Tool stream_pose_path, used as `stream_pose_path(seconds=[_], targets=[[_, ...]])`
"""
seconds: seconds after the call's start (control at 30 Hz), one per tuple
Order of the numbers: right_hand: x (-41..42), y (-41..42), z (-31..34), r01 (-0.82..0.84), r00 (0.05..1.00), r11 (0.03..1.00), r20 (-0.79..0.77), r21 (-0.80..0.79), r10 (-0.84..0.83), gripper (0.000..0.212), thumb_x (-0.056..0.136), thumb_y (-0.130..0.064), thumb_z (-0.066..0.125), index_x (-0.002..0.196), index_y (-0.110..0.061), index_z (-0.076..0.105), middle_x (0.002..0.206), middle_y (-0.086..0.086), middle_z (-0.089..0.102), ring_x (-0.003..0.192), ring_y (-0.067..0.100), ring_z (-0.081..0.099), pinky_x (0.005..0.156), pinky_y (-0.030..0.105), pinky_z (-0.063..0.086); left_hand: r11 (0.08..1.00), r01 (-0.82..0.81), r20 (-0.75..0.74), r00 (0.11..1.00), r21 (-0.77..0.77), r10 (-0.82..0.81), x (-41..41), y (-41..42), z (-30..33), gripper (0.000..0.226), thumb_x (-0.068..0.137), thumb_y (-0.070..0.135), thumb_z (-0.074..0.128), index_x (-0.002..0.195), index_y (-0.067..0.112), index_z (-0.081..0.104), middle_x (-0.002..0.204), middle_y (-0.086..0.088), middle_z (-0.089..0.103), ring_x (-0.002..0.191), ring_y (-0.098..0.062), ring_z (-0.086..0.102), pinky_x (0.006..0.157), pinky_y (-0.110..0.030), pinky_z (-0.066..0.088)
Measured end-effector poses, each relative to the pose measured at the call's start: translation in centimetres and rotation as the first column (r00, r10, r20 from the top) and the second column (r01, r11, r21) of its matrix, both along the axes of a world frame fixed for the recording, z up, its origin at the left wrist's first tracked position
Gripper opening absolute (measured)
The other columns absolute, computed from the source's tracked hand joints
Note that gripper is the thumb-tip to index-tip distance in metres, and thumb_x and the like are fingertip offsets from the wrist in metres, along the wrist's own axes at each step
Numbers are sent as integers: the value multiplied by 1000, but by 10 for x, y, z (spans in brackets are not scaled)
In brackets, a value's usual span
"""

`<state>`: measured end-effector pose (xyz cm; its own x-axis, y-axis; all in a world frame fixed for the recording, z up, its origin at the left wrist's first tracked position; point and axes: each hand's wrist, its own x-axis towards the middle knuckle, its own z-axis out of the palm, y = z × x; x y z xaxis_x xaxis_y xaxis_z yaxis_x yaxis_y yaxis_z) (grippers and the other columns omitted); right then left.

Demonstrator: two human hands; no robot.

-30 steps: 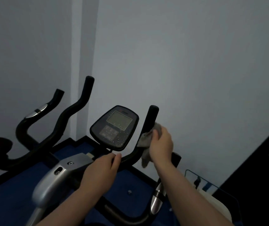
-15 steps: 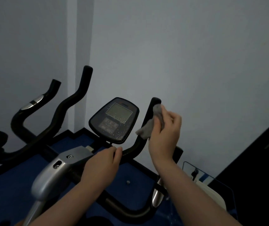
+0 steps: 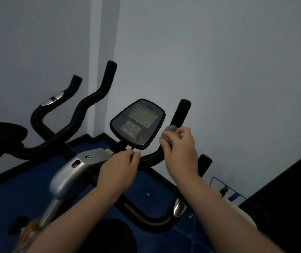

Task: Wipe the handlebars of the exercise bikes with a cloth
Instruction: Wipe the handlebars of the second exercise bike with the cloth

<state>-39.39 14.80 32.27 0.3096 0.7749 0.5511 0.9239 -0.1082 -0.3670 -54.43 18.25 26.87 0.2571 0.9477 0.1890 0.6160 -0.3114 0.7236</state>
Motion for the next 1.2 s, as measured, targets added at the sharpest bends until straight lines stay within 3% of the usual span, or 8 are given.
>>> stream_pose_path(seconds=[0.13,0.3,0.43,0.6,0.7,0.8,0.97,1.2], targets=[[-24,-17,-27,-2,994,996,-113,94,12,21,91,-17,61,110,-18,68,113,1,50,101,15,53,76,20,42,998,-63,105,993,12,61,-3,-3,3,39,98,39,39,69,17,53,65,2,57,64,-16,56,58,-35,41],[-10,-29,-12,-303,939,947,134,-107,316,21,89,-17,63,110,-19,68,106,-1,55,88,9,53,73,20,43,993,-114,232,966,-17,115,-8,-6,8,31,96,31,44,75,15,60,72,0,62,72,-17,58,67,-40,47],[-13,-31,-10,-155,987,988,-42,-19,154,22,92,-20,59,113,-21,65,105,-1,50,82,15,56,70,20,39,992,-97,334,935,-86,120,-16,-14,10,22,94,26,49,79,20,65,78,4,66,78,-11,61,75,-38,49],[-72,-53,-38,-471,880,867,-24,-161,474,29,89,-16,59,115,-29,61,102,-4,48,75,12,54,65,19,48,975,-127,503,840,-180,202,-39,-35,3,19,94,17,52,84,24,67,83,6,70,84,-10,65,83,-34,52],[-30,-32,-13,-336,938,942,-88,-3,334,27,89,-22,63,115,-29,64,99,-8,46,77,6,47,68,11,36,958,-170,508,819,-230,267,-60,-49,-7,21,95,22,51,83,32,66,82,9,69,81,-4,65,75,-30,51],[-32,-30,-18,-201,976,980,-89,7,201,23,92,-19,60,114,-16,64,106,2,50,83,15,55,71,24,47,951,-207,438,850,-230,291,-67,-63,-18,21,94,25,51,82,35,64,82,24,66,78,6,61,68,-22,43],[-77,-42,-38,-537,840,825,-25,-177,542,22,90,-18,59,112,-20,64,110,-1,51,84,16,58,71,25,48,930,-303,370,856,-207,361,-71,-70,-18,18,95,26,48,85,32,63,84,12,68,85,-6,64,79,-38,53],[-74,-40,-29,-414,910,902,-96,-123,404,28,90,-24,60,118,-19,60,110,-3,55,91,13,58,74,17,40,888,-415,374,805,-198,460,-71,-103,-32,23,95,29,44,80,36,59,84,26,63,81,12,56,61,-9,36]])
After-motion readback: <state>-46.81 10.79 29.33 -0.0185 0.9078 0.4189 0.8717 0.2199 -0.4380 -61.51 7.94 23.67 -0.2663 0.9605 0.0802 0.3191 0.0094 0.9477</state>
